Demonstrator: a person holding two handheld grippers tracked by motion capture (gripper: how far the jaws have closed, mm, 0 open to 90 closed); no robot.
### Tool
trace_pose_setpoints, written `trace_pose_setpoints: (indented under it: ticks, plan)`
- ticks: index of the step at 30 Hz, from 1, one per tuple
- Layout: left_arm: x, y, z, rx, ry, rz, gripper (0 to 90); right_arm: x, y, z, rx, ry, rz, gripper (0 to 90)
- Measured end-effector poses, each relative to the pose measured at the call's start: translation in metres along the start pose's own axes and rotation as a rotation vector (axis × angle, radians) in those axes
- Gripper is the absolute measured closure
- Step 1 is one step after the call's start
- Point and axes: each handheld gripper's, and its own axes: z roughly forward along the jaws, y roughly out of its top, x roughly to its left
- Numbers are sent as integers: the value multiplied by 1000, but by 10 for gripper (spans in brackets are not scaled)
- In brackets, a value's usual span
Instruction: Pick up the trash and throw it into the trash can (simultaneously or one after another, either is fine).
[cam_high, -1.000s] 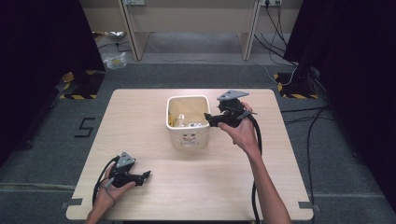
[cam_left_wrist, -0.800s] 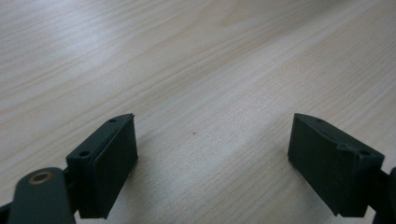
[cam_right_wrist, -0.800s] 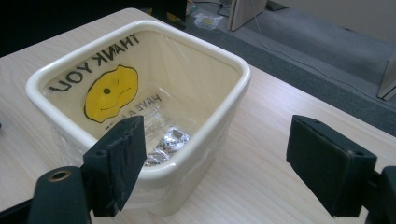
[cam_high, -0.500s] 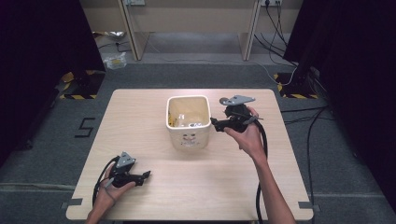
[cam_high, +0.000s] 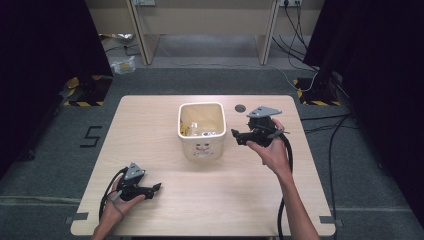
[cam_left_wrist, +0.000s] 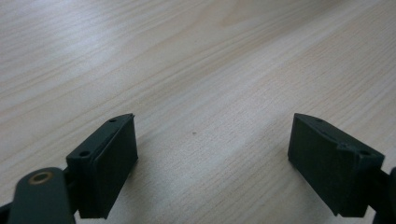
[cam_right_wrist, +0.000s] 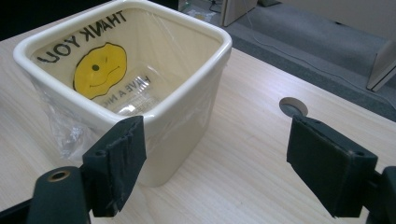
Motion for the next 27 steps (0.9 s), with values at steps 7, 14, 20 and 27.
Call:
trace_pose_setpoints:
  ticks: [7, 14, 20, 27]
  plan:
    - [0, 0, 0, 0, 0, 0, 146, -3, -8, -6, -2, -8, 1, 201]
    - [0, 0, 0, 0, 0, 0, 146, -4, -16, -11, -3, -9, 6, 201]
    - [0, 0, 0, 0, 0, 0, 146, -4, -29, -15, 3, -14, 13, 199]
    - [0, 0, 0, 0, 0, 0, 146, -5, -40, -19, 14, -17, 13, 198]
